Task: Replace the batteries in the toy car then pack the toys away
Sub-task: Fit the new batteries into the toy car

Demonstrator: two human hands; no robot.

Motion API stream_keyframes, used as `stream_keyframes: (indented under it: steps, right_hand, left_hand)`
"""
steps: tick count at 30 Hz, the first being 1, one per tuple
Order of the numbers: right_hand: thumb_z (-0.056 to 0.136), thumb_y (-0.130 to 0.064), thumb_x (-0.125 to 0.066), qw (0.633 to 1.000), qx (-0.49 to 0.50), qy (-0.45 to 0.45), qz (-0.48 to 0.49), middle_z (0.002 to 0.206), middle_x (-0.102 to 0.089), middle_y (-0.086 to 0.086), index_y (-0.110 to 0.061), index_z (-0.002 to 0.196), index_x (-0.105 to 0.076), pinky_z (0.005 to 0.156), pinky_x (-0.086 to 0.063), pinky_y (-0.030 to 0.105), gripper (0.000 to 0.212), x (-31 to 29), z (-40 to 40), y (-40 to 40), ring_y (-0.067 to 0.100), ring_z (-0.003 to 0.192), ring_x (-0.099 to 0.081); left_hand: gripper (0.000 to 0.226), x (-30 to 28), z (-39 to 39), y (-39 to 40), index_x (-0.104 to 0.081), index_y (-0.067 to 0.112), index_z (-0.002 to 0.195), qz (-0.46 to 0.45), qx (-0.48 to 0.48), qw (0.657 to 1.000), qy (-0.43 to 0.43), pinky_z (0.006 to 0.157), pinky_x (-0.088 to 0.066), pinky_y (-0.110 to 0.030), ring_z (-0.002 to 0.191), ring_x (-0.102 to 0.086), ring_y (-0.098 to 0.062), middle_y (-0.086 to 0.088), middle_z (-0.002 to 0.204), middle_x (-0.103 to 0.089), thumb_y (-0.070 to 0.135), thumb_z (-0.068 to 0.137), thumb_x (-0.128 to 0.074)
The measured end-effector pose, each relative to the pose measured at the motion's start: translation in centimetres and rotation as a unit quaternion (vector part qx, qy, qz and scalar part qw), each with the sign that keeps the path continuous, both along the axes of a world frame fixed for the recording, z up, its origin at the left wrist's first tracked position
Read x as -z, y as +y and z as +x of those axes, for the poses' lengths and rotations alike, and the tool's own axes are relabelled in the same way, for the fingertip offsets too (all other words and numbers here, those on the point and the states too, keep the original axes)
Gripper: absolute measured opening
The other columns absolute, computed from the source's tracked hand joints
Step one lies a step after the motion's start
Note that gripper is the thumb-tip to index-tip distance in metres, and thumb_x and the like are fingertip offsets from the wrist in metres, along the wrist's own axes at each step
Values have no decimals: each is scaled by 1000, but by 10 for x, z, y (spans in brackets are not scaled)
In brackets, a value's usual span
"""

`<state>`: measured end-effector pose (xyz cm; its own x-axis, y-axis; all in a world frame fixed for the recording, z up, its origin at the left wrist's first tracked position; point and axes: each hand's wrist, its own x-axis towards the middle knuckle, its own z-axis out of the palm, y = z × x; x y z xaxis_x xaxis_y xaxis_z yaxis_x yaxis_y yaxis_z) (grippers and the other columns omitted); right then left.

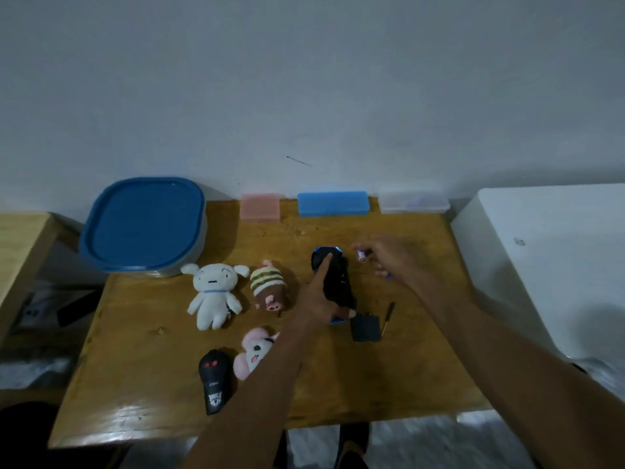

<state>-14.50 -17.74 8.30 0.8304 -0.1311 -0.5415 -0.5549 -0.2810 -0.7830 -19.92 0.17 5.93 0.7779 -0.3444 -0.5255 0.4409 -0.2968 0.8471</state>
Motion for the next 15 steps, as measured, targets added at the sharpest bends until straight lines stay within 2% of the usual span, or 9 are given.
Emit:
stream_keyframes:
  steps: [1,2,3,4,5,7,10,13,15]
  right_hand:
    - [98,-20,-58,1000,-6,-11,-14,87,-68,2,-13,104,-73,43,-32,21,18,-5,1,-1,9,46,-40]
    - [96,-21,-62,999,-7,-23,-28,91,-70,-1,-14,103,-73,45,-35,22,15,-10,2,-2,11,54,-47]
    - [94,-23,-66,999,-5,-35,-40,93,-71,-3,-15,100,-73,47,-37,24,13,-14,3,-3,14,63,-51]
    - [92,-24,-69,998,-2,-48,-50,94,-71,-4,-16,97,-74,47,-39,24,11,-17,4,-3,16,67,-54]
    - [90,-27,-72,996,1,-63,-58,95,-70,-4,-17,95,-74,46,-41,24,12,-19,6,-3,16,68,-55]
    - [86,-32,-77,993,6,-99,-71,102,-67,-2,-18,99,-73,49,-47,24,19,-23,9,-2,11,75,-59]
    - [84,-32,-80,985,22,-150,-79,109,-66,4,-13,102,-69,71,-46,30,29,-26,13,3,19,98,-60]
    - [84,-28,-79,980,40,-178,-79,105,-69,6,-9,96,-69,81,-50,36,25,-32,16,9,20,99,-62]
    - [91,-25,-72,973,24,-204,-105,105,-72,4,-12,99,-73,87,-54,36,15,-37,15,12,17,99,-65]
  left_hand:
    - [72,-3,3,0,-38,42,143,-13,-25,1000,0,87,-50,-10,115,-63,6,-5,159,-39,-1,93,-68]
    - [83,-7,6,1,-31,42,150,-13,-27,1000,-8,93,-46,-14,128,-58,-4,-5,159,-39,-1,91,-70]
    - [94,-11,9,0,-22,38,157,-33,-37,999,-2,97,-46,-25,139,-49,-20,-8,160,-37,-4,89,-72]
    - [102,-17,13,1,-15,34,160,-60,-41,997,8,97,-47,-35,143,-42,-32,-11,162,-33,-8,87,-71]
    - [110,-21,18,2,-9,32,162,-62,-31,998,-7,96,-49,-40,143,-40,-35,-12,162,-31,-11,84,-73]
    - [122,-29,26,5,-3,32,162,-30,-2,998,-54,99,-50,-39,141,-42,-31,-7,161,-32,-9,77,-81]
    - [125,-41,35,5,-5,35,161,-32,-5,996,-80,106,-49,-43,141,-44,-29,-4,162,-33,-6,75,-84]
    - [121,-47,40,5,-9,39,161,-35,-11,994,-100,109,-48,-52,140,-46,-30,-5,161,-36,-5,76,-84]
    - [121,-49,40,4,-10,40,161,-23,-7,993,-116,109,-47,-53,139,-46,-30,-5,158,-39,-2,76,-85]
